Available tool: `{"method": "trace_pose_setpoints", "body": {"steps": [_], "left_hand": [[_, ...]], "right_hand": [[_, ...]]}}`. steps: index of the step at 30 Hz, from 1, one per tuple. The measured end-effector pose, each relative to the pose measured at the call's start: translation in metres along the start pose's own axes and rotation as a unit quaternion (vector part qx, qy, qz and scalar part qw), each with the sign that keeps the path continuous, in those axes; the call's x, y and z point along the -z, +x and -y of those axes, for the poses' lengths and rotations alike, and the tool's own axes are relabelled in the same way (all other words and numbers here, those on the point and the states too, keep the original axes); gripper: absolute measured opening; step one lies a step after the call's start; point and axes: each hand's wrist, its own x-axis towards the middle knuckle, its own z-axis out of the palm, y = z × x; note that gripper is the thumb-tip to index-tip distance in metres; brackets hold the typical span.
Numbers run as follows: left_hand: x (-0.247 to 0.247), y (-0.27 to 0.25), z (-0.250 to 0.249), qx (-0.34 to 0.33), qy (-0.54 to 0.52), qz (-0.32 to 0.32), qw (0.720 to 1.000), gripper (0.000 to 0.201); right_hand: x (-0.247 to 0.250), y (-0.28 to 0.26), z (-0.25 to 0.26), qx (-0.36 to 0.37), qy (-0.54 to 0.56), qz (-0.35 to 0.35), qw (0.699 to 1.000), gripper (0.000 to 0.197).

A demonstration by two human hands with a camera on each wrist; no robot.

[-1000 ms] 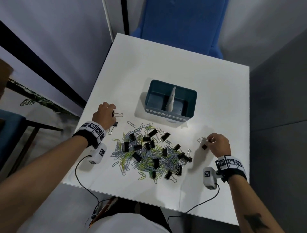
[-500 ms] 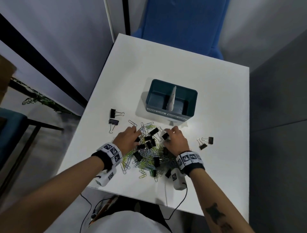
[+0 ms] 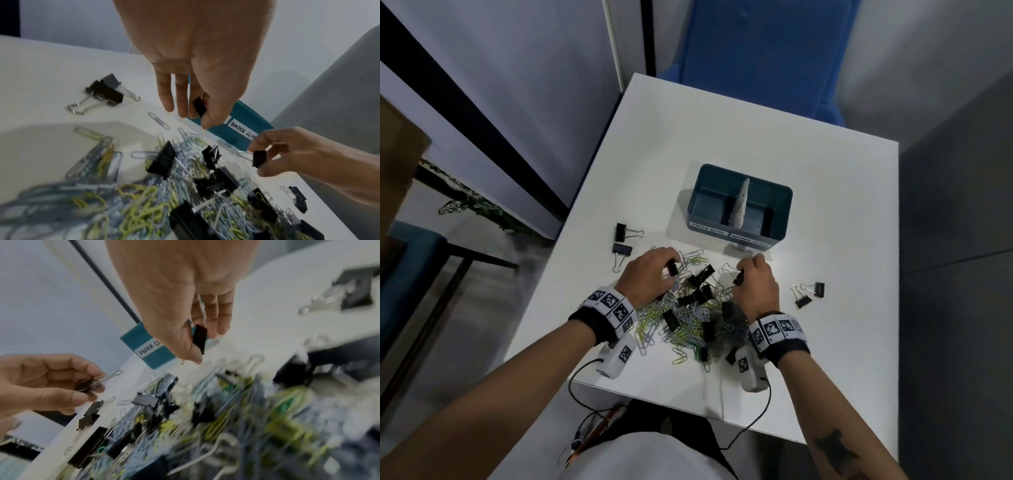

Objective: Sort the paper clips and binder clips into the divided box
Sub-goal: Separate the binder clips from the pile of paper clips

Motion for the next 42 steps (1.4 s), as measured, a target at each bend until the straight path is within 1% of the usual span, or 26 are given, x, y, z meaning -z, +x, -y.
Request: {"method": "trace_pose_setpoints", "body": {"steps": [2, 4, 6, 8, 10, 12, 15, 17, 19, 21, 23, 24, 26, 28, 29, 32, 35, 40, 42], "left_hand": [[0.011, -0.003, 0.01, 0.023, 0.008, -0.03, 0.999, 0.031], [0.022, -0.009, 0.026, 0.076, 0.023, -0.064, 0.995, 0.032], [0.03, -0.02, 0.048, 0.139, 0.055, -0.075, 0.986, 0.034], [0.033, -0.034, 0.07, 0.188, 0.093, -0.069, 0.975, 0.032], [0.033, -0.049, 0.088, 0.22, 0.114, -0.061, 0.967, 0.031], [0.03, -0.06, 0.103, 0.23, 0.118, -0.04, 0.965, 0.03], [0.024, -0.068, 0.11, 0.21, 0.117, -0.005, 0.971, 0.031], [0.017, -0.069, 0.102, 0.181, 0.144, -0.013, 0.973, 0.035], [0.01, -0.068, 0.085, 0.135, 0.166, -0.019, 0.977, 0.037], [0.002, -0.064, 0.066, 0.076, 0.166, -0.002, 0.983, 0.04], [-0.006, -0.058, 0.05, 0.035, 0.15, 0.028, 0.988, 0.046], [-0.01, -0.054, 0.043, 0.025, 0.145, 0.047, 0.988, 0.05], [-0.019, -0.046, 0.032, 0.021, 0.14, 0.083, 0.987, 0.056], [-0.029, -0.039, 0.024, 0.035, 0.14, 0.112, 0.983, 0.06], [-0.034, -0.036, 0.022, 0.042, 0.138, 0.117, 0.983, 0.06], [-0.048, -0.03, 0.015, 0.045, 0.123, 0.093, 0.987, 0.051], [-0.054, -0.026, 0.007, 0.049, 0.111, 0.075, 0.99, 0.041], [-0.05, -0.023, -0.002, 0.05, 0.075, 0.037, 0.995, 0.036], [-0.043, -0.024, -0.003, 0.046, 0.062, 0.016, 0.997, 0.037]], "right_hand": [[0.011, -0.002, -0.011, 0.03, -0.015, -0.017, 0.999, 0.038], [0.022, -0.005, -0.028, 0.018, 0.001, -0.026, 1.0, 0.038], [0.032, -0.008, -0.052, -0.038, 0.035, -0.033, 0.998, 0.038], [0.041, -0.013, -0.079, -0.113, 0.042, -0.033, 0.992, 0.035], [0.045, -0.02, -0.105, -0.183, 0.047, -0.034, 0.981, 0.031], [0.044, -0.028, -0.125, -0.222, 0.059, -0.037, 0.972, 0.03], [0.037, -0.037, -0.143, -0.231, 0.067, -0.023, 0.97, 0.032], [0.032, -0.042, -0.146, -0.229, 0.072, -0.02, 0.971, 0.032], [0.029, -0.046, -0.14, -0.233, 0.071, -0.025, 0.969, 0.034], [0.029, -0.051, -0.129, -0.235, 0.054, -0.043, 0.969, 0.036], [0.028, -0.056, -0.114, -0.2, 0.037, -0.069, 0.977, 0.033], [0.026, -0.059, -0.107, -0.172, 0.035, -0.069, 0.982, 0.031], [0.018, -0.065, -0.095, -0.12, 0.028, -0.022, 0.992, 0.03], [0.006, -0.073, -0.085, -0.089, 0.012, 0.045, 0.995, 0.036], [0.0, -0.076, -0.082, -0.078, 0.006, 0.062, 0.995, 0.039], [-0.015, -0.081, -0.075, -0.073, 0.015, 0.048, 0.996, 0.036], [-0.02, -0.078, -0.07, -0.101, 0.048, 0.03, 0.993, 0.031], [-0.016, -0.073, -0.07, -0.141, 0.099, 0.0, 0.985, 0.025], [-0.014, -0.072, -0.076, -0.14, 0.111, -0.015, 0.984, 0.023]]}}
